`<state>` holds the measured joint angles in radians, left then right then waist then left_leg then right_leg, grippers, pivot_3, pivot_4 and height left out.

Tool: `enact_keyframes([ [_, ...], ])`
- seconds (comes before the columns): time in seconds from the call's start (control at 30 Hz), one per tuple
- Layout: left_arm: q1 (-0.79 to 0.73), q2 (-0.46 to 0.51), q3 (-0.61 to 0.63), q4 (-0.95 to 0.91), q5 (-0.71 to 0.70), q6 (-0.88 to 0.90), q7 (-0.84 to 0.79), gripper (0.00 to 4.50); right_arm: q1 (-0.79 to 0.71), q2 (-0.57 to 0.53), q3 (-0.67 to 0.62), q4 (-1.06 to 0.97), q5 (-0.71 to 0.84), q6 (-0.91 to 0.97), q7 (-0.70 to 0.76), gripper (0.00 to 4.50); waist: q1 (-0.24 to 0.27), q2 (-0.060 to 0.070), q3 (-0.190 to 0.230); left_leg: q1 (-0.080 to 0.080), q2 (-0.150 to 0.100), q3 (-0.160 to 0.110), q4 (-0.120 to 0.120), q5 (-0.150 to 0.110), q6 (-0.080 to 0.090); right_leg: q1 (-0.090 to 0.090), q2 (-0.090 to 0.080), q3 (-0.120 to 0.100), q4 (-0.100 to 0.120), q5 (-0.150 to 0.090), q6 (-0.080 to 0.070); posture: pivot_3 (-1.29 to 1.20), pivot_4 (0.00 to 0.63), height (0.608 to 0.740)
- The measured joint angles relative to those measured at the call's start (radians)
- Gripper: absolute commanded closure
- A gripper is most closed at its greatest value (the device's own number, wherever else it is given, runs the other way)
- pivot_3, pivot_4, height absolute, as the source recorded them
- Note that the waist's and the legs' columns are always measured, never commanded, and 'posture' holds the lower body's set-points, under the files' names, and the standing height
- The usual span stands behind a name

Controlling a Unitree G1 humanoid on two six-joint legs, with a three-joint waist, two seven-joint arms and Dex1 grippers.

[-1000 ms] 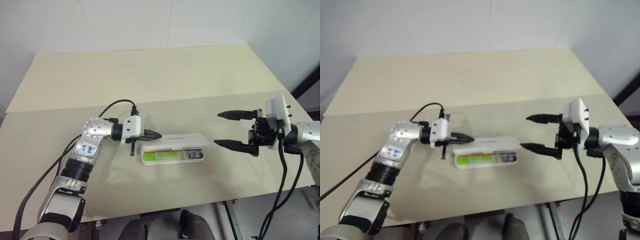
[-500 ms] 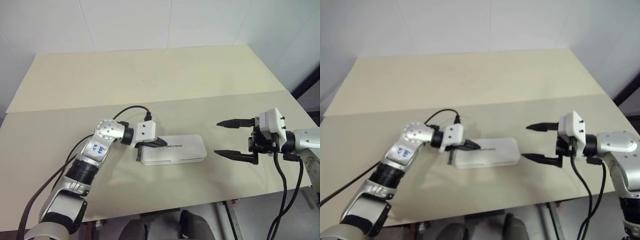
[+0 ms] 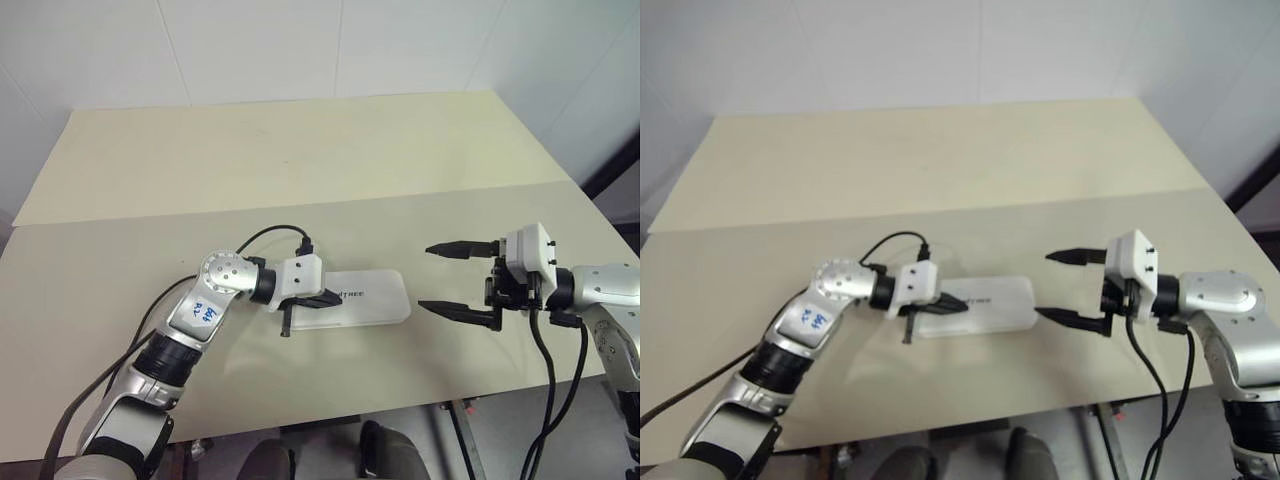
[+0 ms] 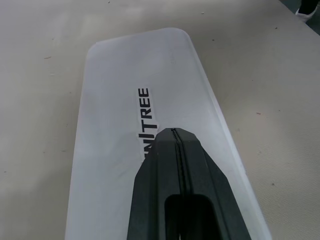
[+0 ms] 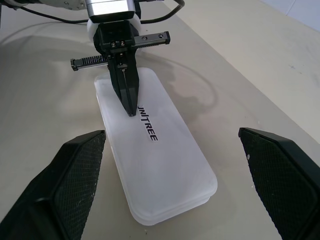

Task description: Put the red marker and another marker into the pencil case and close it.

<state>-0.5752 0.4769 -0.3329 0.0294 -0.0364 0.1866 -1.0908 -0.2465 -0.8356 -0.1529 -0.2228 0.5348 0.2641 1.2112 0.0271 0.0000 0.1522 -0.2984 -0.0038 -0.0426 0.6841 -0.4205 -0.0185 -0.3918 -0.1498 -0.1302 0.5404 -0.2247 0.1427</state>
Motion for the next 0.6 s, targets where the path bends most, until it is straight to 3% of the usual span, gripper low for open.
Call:
enact_keyframes([
  [0.37, 0.040, -0.082, 0.069, 0.027, -0.060, -0.012, 0.099, 4.49, -0.015, 0.015, 0.031, 0.002, -0.008, -0.006, -0.004, 0.00, -0.001, 0.000, 0.000, 0.000, 0.000, 0.000, 0.001, 0.000, 0.000, 0.000, 0.000, 0.000, 0.000, 0.001, -0.001, 0.00, 0.150, 0.740],
  [0.57, 0.111, -0.055, 0.247, -0.042, -0.218, -0.025, 0.101, 4.49, -0.056, 0.033, 0.051, 0.092, -0.030, -0.048, 0.020, 0.00, -0.006, 0.000, 0.000, 0.000, 0.000, 0.000, 0.000, 0.000, 0.000, -0.001, 0.000, 0.000, 0.000, 0.000, -0.001, 0.00, 0.150, 0.740],
  [0.6, 0.133, -0.032, 0.273, -0.054, -0.233, -0.025, 0.098, 4.32, -0.056, 0.038, 0.052, 0.110, -0.032, -0.058, 0.025, 0.00, -0.006, 0.000, 0.000, 0.000, 0.001, 0.000, 0.000, 0.000, 0.000, -0.001, 0.000, 0.000, 0.000, 0.000, -0.001, 0.00, 0.150, 0.740],
])
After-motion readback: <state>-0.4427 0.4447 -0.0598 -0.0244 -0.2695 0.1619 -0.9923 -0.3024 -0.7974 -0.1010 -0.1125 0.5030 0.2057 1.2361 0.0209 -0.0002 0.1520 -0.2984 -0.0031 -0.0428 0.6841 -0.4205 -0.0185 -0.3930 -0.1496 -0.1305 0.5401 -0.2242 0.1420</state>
